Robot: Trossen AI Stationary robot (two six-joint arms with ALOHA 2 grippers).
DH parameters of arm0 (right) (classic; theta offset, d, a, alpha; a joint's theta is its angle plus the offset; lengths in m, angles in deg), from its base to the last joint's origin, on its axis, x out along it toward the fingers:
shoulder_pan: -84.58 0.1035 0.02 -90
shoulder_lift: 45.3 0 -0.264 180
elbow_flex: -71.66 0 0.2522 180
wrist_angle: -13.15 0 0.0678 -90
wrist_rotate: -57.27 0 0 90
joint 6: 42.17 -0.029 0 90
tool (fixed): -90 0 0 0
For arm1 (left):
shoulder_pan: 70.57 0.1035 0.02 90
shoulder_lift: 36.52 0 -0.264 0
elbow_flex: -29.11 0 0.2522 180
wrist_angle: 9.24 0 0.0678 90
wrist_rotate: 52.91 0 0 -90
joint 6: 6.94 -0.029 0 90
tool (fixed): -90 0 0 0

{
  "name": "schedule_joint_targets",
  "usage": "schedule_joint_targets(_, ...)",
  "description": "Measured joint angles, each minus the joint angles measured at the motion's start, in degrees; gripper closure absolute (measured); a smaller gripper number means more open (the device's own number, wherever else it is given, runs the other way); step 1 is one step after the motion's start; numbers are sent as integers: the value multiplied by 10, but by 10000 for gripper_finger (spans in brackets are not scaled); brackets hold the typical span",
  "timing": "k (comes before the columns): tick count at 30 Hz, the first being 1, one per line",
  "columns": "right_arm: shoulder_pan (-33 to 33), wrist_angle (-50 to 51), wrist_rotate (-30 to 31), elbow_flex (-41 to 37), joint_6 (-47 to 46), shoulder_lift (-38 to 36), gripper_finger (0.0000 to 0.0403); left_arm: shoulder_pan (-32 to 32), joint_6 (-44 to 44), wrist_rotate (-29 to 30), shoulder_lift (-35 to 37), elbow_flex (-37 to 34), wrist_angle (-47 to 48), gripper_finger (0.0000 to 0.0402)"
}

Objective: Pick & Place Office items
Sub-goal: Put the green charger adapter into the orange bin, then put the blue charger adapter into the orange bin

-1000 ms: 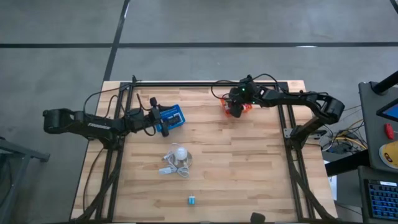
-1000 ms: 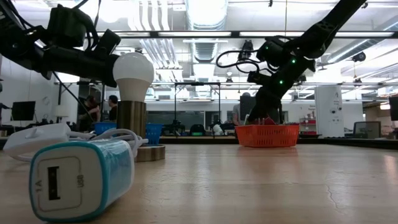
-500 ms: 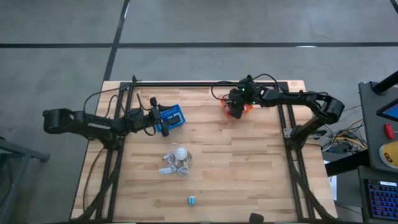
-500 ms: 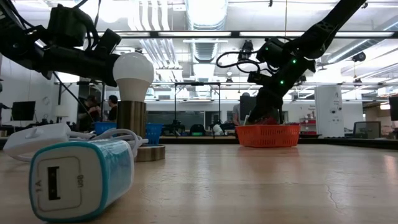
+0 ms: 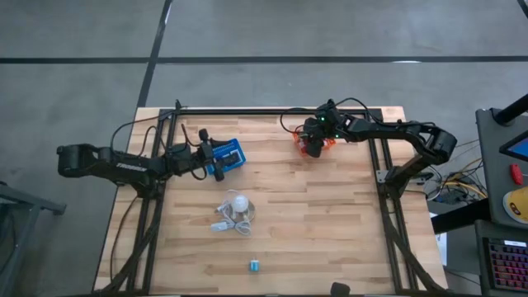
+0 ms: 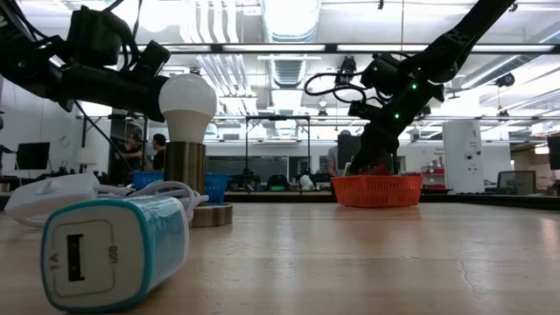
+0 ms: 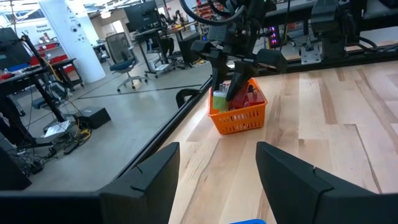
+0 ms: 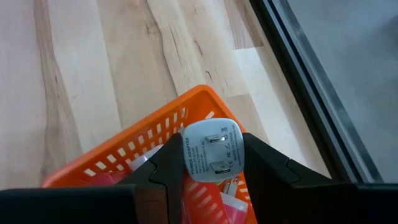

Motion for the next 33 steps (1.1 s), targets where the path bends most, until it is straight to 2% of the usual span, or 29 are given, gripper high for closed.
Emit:
schedule_joint_targets(10,0,0,0,0,12,0,280,0,0,0,0,0,4,186)
schedule_joint_targets(15,0,-1,1,0,10,0,202,0,0,0,0,0,4,186)
schedule_joint_targets(19,0,-4,2,0,10,0,168,0,-2,0,0,-1,4,186)
schedule_joint_targets(33,13,-55,19,3,12,-10,157,0,-2,0,0,-1,4,186)
